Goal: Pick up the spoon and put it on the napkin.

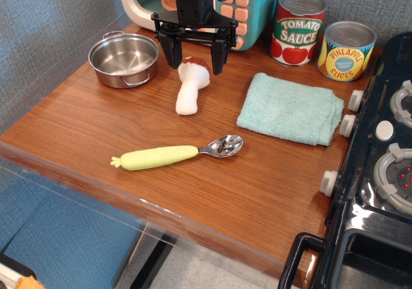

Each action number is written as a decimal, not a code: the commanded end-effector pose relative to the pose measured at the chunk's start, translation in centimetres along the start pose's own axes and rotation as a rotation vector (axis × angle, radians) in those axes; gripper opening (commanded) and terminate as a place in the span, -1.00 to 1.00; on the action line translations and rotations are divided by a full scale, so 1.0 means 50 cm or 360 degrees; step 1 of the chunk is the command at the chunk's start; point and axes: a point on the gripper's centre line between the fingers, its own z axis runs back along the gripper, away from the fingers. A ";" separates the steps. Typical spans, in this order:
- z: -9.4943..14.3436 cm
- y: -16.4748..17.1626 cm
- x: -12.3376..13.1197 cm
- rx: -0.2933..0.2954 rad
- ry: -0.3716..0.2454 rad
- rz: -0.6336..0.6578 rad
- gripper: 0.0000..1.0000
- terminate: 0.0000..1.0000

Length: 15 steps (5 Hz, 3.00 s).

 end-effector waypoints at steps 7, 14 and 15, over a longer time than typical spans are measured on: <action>-0.084 0.057 -0.218 -0.0065 0.0172 -0.0834 1.00 -1.00; -0.008 -0.127 -0.138 -0.0270 0.0067 -0.0214 -1.00 -1.00; -0.028 -0.192 -0.102 -0.0247 -0.0018 -0.0210 -1.00 -1.00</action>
